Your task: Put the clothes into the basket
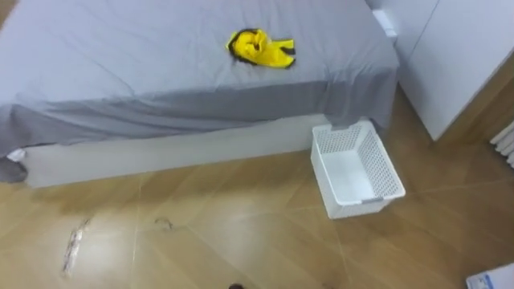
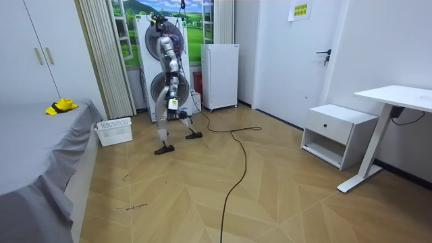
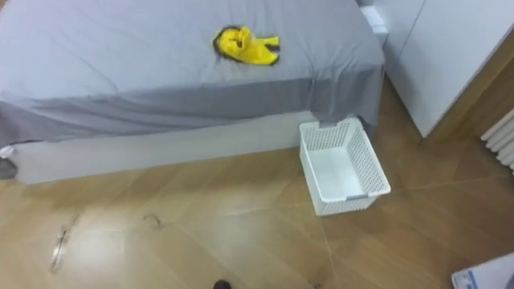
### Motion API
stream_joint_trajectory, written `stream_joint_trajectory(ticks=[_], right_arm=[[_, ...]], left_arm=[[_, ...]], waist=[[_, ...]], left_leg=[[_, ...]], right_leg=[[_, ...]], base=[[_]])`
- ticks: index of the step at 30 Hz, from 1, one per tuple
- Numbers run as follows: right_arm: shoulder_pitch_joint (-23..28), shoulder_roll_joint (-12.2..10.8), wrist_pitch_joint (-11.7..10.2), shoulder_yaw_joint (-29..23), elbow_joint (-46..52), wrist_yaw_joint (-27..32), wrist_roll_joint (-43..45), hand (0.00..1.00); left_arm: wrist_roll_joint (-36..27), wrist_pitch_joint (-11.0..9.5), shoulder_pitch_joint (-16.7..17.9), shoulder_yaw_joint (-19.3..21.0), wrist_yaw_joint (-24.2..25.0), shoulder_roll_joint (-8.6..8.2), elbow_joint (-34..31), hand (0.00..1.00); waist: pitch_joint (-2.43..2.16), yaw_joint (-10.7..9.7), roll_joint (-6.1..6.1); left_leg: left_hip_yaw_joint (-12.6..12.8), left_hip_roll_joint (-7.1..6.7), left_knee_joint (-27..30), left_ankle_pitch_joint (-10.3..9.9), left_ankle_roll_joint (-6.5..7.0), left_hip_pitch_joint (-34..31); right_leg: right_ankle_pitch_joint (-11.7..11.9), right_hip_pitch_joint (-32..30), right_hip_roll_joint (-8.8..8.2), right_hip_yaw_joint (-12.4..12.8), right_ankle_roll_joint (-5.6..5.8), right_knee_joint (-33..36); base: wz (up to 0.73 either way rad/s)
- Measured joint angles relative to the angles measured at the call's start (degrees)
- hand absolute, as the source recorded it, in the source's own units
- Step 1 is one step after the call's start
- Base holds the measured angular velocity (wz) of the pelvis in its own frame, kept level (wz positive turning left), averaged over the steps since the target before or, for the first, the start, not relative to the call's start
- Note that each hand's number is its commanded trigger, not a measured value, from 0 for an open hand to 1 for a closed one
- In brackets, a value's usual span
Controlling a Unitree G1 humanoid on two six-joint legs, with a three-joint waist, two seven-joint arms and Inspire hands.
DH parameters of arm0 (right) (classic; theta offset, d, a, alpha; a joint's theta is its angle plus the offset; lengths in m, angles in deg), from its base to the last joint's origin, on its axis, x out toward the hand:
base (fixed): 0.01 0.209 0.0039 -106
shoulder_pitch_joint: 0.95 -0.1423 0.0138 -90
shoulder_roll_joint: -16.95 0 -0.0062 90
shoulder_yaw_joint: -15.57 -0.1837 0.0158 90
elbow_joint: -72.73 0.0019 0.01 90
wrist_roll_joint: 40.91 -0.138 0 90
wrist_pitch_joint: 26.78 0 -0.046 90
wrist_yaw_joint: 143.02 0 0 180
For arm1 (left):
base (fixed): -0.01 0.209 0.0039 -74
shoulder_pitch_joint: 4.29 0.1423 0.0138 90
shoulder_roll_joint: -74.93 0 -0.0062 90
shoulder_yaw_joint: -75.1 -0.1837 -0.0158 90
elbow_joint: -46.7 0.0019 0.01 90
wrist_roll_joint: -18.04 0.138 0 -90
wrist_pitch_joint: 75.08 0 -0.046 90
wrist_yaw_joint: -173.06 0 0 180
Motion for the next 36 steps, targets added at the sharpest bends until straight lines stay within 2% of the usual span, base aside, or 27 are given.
stream_joint_trajectory(ticks=[1,2,3,4,5,7,9,11,13,15,16,17,18,19,20,21,23,24,25,26,27,28,30,32,34,35,36], right_arm=[[0.4,0.0,0.0,0.1,0.5,0.0,0.0,0.0],[0.6,-0.1,0.0,0.1,0.8,0.2,-0.2,0.0],[0.7,-0.1,0.0,0.0,0.8,0.5,-0.4,0.0],[0.6,0.0,-0.1,0.0,0.8,0.6,-0.7,0.0],[0.6,0.0,-0.5,0.0,0.7,0.6,-1.3,0.0],[0.3,0.0,-0.6,0.1,1.4,0.4,-2.5,0.0],[-0.3,-0.1,-1.8,0.8,3.3,0.4,-3.5,0.0],[-0.3,-0.1,-1.9,0.7,5.2,0.8,-4.2,0.0],[-0.2,-0.3,-2.7,0.8,6.5,1.7,-4.2,0.0],[-0.2,-0.4,-3.7,0.6,7.1,2.7,-4.2,0.0],[-0.3,-0.5,-4.0,0.6,7.3,3.0,-4.2,0.0],[-0.8,-0.7,-4.9,0.6,7.9,3.2,-3.9,0.0],[-1.8,-0.7,-5.6,0.6,8.4,3.5,-3.6,0.0],[-2.1,-0.5,-5.8,0.5,9.2,3.9,-3.1,0.0],[-2.5,-0.2,-6.5,0.5,11.0,4.5,-2.4,0.0],[-2.7,0.0,-6.5,0.4,13.4,4.9,-2.2,0.0],[-2.7,0.1,-6.6,0.4,16.6,4.9,-1.0,0.0],[-2.8,-0.1,-6.5,0.7,18.9,4.6,-0.7,0.0],[-4.0,-0.1,-6.6,1.3,21.0,4.5,-0.3,0.0],[-4.5,-0.2,-6.8,1.4,21.3,4.5,0.3,0.0],[-5.2,-0.2,-7.3,2.1,21.4,4.9,1.4,0.0],[-5.2,-0.1,-7.3,2.3,21.4,5.1,1.5,0.0],[-5.2,0.1,-7.2,2.2,21.4,5.8,1.9,0.0],[-5.5,0.2,-6.7,2.8,22.9,6.9,2.7,0.0],[-5.4,0.2,-6.6,2.9,25.6,7.3,5.5,0.0],[-5.2,0.2,-6.5,2.9,27.1,7.4,7.4,0.0],[-4.9,0.0,-6.4,3.5,27.8,7.5,8.8,0.0]], left_arm=[[-0.2,-0.2,-0.4,-0.1,0.0,0.06,-0.1,0.0],[-0.8,-0.6,-0.8,-0.7,-0.1,0.1,-0.1,0.0],[-0.8,-0.8,-1.3,-1.3,-0.2,0.11,-0.1,0.0],[-0.7,-0.9,-1.6,-1.7,-0.2,0.07,-0.1,0.0],[-0.4,-1.2,-2.1,-2.5,-0.3,0.08,-0.3,0.0],[1.5,-1.5,-3.1,-2.6,-0.4,-0.05,-0.3,0.0],[2.5,-2.0,-3.7,-4.1,-0.2,0.1,-0.5,0.0],[3.1,-1.8,-4.1,-5.4,0.2,0.01,-1.0,0.0],[3.2,-1.4,-3.5,-7.3,0.2,-0.09,-1.3,0.0],[3.3,-0.6,-2.4,-8.4,0.4,-0.4,-1.4,0.0],[3.3,-0.6,-2.4,-8.8,0.4,-0.16,-1.4,0.0],[3.3,-0.6,-2.3,-9.3,0.3,0.33,-1.2,0.0],[3.2,-0.6,-1.2,-9.6,0.4,0.53,-1.2,0.0],[3.1,-0.6,-0.9,-9.8,0.4,0.39,-1.2,0.0],[3.1,-0.7,-0.5,-9.8,0.8,0.23,-1.3,0.0],[3.2,-0.9,-0.4,-9.4,1.2,0.23,-1.5,0.0],[3.5,-1.1,-0.4,-8.1,1.5,0.47,-1.9,0.0],[3.9,-1.6,1.1,-6.9,1.5,0.72,-2.1,0.0],[4.0,-1.8,2.4,-5.7,1.3,0.6,-2.1,0.0],[4.4,-1.8,2.7,-5.3,1.2,0.64,-2.1,0.0],[4.3,-1.8,2.5,-5.4,0.9,0.8,-2.1,0.0],[3.9,-1.8,2.4,-5.7,0.9,0.87,-2.5,0.0],[1.8,-2.8,2.7,-5.8,0.2,1.45,-4.6,0.0],[1.4,-2.8,2.6,-5.9,0.1,1.1,-4.6,0.0],[1.4,-2.9,2.5,-5.0,0.1,0.97,-4.8,0.0],[1.4,-3.0,2.3,-4.3,0.1,0.95,-4.8,0.0],[1.4,-2.9,2.4,-4.2,0.1,1.19,-4.5,0.0]], waist=[[-0.06,-0.1,-0.07],[-0.06,-0.1,0.08],[-0.31,0.0,0.52],[-0.28,0.2,0.91],[-0.39,0.1,2.03],[-0.12,0.2,2.89],[0.29,-1.4,4.07],[0.54,-1.4,4.09],[0.61,-1.3,4.5],[0.23,-1.5,5.48],[0.12,-1.4,5.5],[-0.04,-1.0,5.45],[-0.22,-0.8,6.41],[-0.31,-0.6,7.27],[-0.27,0.1,8.54],[0.17,0.9,9.23],[0.56,1.3,8.65],[-0.57,2.3,8.88],[-0.22,2.7,8.87],[-0.18,2.5,8.73],[0.07,1.4,8.26],[0.37,1.0,7.61],[0.43,0.8,5.83],[0.35,2.4,5.46],[0.2,2.1,5.54],[0.01,2.0,5.68],[-0.69,2.1,5.2]], left_leg=[[0.3,-0.19,0.4,-1.1,0.39,0.7],[0.4,-1.02,0.2,-2.8,0.82,3.0],[0.4,-2.0,-1.1,-4.0,1.36,6.0],[0.1,-2.4,-2.0,-4.5,1.6,7.9],[-1.3,-2.88,-4.4,-5.2,2.0,11.3],[-2.8,-2.97,-8.6,-5.3,2.02,16.1],[-6.2,-2.38,-12.5,-5.8,1.83,20.8],[-7.4,-1.75,-14.5,-7.0,1.41,24.5],[-8.4,-0.89,-16.3,-8.7,0.59,28.2],[-11.0,1.69,-17.8,-11.4,-1.01,33.5],[-11.6,2.28,-17.8,-12.0,-1.52,34.4],[-11.9,3.56,-17.5,-13.2,-3.02,35.4],[-11.7,5.27,-16.5,-14.3,-5.03,36.0],[-11.6,6.14,-16.2,-14.7,-5.89,36.3],[-10.8,7.63,-15.8,-14.4,-7.0,37.7],[-10.9,8.32,-16.0,-12.9,-9.53,39.8],[-10.9,8.21,-11.2,-10.4,-11.24,40.9],[-10.0,8.67,-2.7,-8.9,-11.22,38.3],[-9.6,9.32,7.2,-5.1,-11.27,34.6],[-9.8,9.57,11.4,-3.1,-10.95,33.0],[-9.5,10.36,17.2,-3.3,-10.59,29.3],[-9.3,10.51,18.5,-3.7,-10.09,27.6],[-7.5,10.29,16.0,-6.9,-9.74,22.2],[-6.4,9.99,10.3,-8.6,-9.53,18.6],[-6.5,9.89,2.1,-8.6,-9.55,15.0],[-6.3,9.47,-4.5,-6.5,-9.64,13.6],[-6.4,8.66,-7.1,-2.5,-7.52,13.5]], right_leg=[[0.6,-1.2,-0.66,-0.4,0.94,4.1],[3.8,-4.4,-2.17,-0.2,1.68,13.4],[9.9,-7.0,-3.36,-0.3,1.0,21.7],[14.2,-8.1,-3.78,-0.4,0.6,25.1],[20.8,-10.0,-3.76,-0.6,-0.95,30.1],[15.2,-15.5,-2.29,-2.1,-2.08,35.0],[8.6,-23.5,2.19,-4.8,-3.99,31.8],[7.6,-28.8,4.64,-6.0,-4.09,23.4],[9.5,-31.8,6.47,-6.0,-4.36,9.4],[20.2,-32.5,7.42,-8.6,-4.75,-3.9],[22.7,-32.5,7.47,-9.7,-5.23,-6.2],[26.6,-32.3,8.41,-10.2,-7.93,-8.1],[28.0,-31.2,9.76,-10.9,-9.16,-6.7],[27.5,-31.1,10.57,-11.5,-10.15,-5.3],[24.8,-31.0,11.27,-12.7,-10.34,-1.2],[21.8,-31.3,11.11,-13.3,-11.35,4.0],[16.9,-31.9,10.05,-15.3,-11.77,11.2],[13.6,-29.2,10.41,-16.6,-12.41,9.1],[11.7,-26.7,11.47,-16.9,-12.51,7.6],[11.5,-25.6,11.62,-16.6,-12.79,7.2],[11.4,-22.3,11.68,-16.6,-12.72,4.5],[11.6,-20.5,11.68,-16.4,-12.33,2.6],[12.4,-15.2,11.56,-14.7,-11.11,-3.3],[12.6,-13.4,11.53,-12.8,-10.72,-5.4],[12.8,-12.7,11.37,-12.3,-10.21,-6.4],[12.3,-12.7,11.25,-11.9,-9.42,-6.2],[11.8,-12.6,10.24,-10.9,-8.48,-5.6]], base=[[0.07],[0.1],[0.07],[0.17],[0.16],[0.22],[0.53],[0.36],[0.24],[0.39],[0.31],[0.12],[0.05],[-0.04],[-0.12],[-0.13],[-0.14],[-0.57],[-0.65],[-0.28],[0.2],[0.43],[0.17],[-0.45],[-0.36],[-0.26],[-0.26]])
